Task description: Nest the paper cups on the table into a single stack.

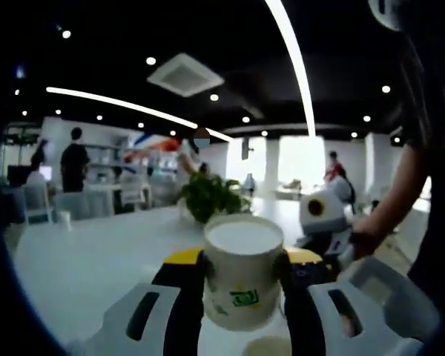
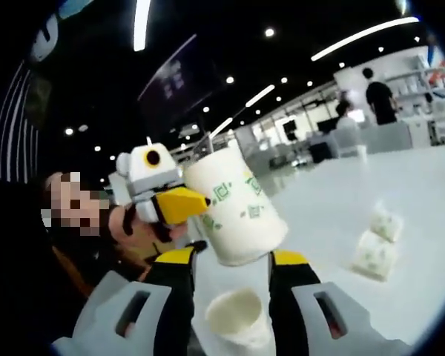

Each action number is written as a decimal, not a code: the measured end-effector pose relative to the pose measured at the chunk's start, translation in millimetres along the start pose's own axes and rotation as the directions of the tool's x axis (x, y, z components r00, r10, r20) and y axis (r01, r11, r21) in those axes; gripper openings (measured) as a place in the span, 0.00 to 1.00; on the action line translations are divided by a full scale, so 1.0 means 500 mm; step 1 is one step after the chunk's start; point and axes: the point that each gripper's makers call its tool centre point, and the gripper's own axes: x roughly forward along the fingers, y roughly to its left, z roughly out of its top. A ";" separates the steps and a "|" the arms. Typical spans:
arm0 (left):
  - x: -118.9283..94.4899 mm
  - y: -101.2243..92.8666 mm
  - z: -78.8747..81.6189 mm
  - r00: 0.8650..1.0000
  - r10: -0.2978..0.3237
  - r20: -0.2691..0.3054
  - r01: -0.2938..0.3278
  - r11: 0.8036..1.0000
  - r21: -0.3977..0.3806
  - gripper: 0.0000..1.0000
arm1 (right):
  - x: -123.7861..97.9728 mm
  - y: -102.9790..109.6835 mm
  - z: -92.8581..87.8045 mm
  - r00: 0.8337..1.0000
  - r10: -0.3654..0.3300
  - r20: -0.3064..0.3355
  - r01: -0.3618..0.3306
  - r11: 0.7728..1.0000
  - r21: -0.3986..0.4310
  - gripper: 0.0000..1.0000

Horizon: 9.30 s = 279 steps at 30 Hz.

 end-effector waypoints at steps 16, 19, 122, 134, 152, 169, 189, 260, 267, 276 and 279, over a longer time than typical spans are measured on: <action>-0.004 -0.011 -0.031 0.999 -0.034 -0.040 0.033 0.999 -0.034 0.40 | -0.021 0.000 0.005 1.000 0.016 0.005 -0.016 1.000 -0.013 0.25; -0.005 -0.013 -0.032 0.998 -0.038 -0.040 0.036 0.999 -0.038 0.39 | -0.025 0.001 0.010 1.000 0.020 0.011 -0.019 1.000 -0.011 0.22; -0.083 -0.047 -0.103 0.998 -0.005 -0.055 0.002 0.998 -0.058 0.99 | -0.058 0.093 -0.055 0.805 0.104 -0.584 -0.384 0.842 -0.379 0.00; -0.088 -0.052 -0.110 0.997 -0.013 -0.072 0.009 0.998 -0.059 0.98 | -0.058 0.074 -0.096 0.683 0.008 -0.730 -0.480 0.759 -0.440 0.00; -0.090 -0.053 -0.128 0.996 -0.023 -0.091 0.017 0.997 -0.070 0.98 | -0.064 0.055 -0.091 0.507 -0.154 -0.848 -0.682 0.530 -0.504 0.00; -0.095 -0.054 -0.161 0.992 -0.031 -0.122 0.017 0.993 -0.115 0.99 | -0.055 0.041 -0.081 0.382 -0.318 -0.868 -0.834 0.285 -0.472 0.00; -0.126 -0.050 -0.164 0.990 -0.045 -0.136 0.042 0.999 -0.024 0.99 | -0.041 0.043 -0.105 0.330 -0.335 -0.883 -0.891 0.198 -0.408 0.00; -0.143 -0.003 -0.171 0.989 0.015 -0.147 -0.028 0.996 -0.082 0.99 | -0.041 0.073 -0.143 0.428 -0.151 -0.891 -0.795 0.407 -0.450 0.07; -0.140 0.008 -0.158 0.990 0.029 -0.136 -0.042 0.994 -0.099 0.99 | -0.047 0.067 -0.140 0.473 -0.155 -0.867 -0.746 0.454 -0.488 0.07; -0.134 0.015 -0.139 0.989 0.027 -0.142 -0.040 0.995 -0.087 0.99 | -0.034 0.081 -0.133 0.640 -0.092 -0.762 -0.597 0.565 -0.570 0.20; -0.133 0.018 -0.138 0.989 0.028 -0.148 -0.041 0.995 -0.089 0.99 | -0.033 0.088 -0.125 0.686 -0.067 -0.724 -0.552 0.601 -0.578 0.29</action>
